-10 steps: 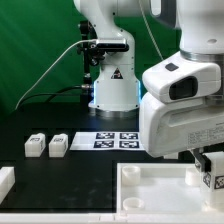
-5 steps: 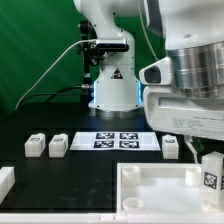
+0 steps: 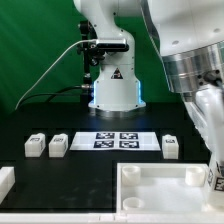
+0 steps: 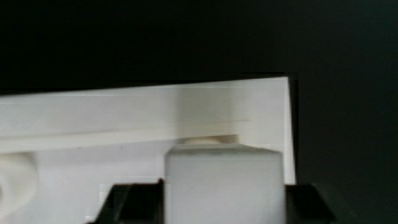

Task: Assemble one leg

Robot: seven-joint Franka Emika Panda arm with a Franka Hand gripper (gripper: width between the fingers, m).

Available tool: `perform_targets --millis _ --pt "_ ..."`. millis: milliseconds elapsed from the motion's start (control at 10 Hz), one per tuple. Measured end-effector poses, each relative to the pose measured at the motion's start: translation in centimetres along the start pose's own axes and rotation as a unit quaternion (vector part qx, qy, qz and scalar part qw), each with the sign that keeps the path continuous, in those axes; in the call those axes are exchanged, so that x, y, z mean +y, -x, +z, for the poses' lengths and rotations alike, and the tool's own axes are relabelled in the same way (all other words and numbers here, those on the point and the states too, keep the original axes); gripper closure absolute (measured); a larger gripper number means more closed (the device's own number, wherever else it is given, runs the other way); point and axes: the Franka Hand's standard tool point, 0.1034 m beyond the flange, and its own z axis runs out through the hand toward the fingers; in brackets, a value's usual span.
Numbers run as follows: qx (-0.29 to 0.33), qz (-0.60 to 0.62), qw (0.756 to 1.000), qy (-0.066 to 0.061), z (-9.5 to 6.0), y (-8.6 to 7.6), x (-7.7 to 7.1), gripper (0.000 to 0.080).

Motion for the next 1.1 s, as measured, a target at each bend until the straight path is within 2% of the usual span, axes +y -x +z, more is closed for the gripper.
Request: perform_targets --millis 200,300,400,500,600,700,800,1000,1100 --pt "0.0 -0.049 0.999 0.002 0.1 0.1 0.1 0.05" --pt "0.0 -0.097 0.995 0.002 0.1 0.1 0.1 0.0327" --pt "0.006 -0.201 0.979 0.019 0.0 0.2 0.4 0.0199" --pt "0.017 -0.316 0.948 0.043 0.0 0.6 0.7 0.016" --pt "0.015 -0.364 0.93 0.039 0.0 0.7 0.4 0.016" --pt "0.013 -0.42 0.907 0.04 0.0 0.5 0.4 0.0151" --pt "0.011 -0.479 0.877 0.041 0.0 0.5 0.4 0.0151" --pt "0.029 -0.658 0.749 0.07 0.8 -1.0 0.4 0.015" --pt "0.032 -0.686 0.724 0.065 0.7 -1.4 0.1 0.015"
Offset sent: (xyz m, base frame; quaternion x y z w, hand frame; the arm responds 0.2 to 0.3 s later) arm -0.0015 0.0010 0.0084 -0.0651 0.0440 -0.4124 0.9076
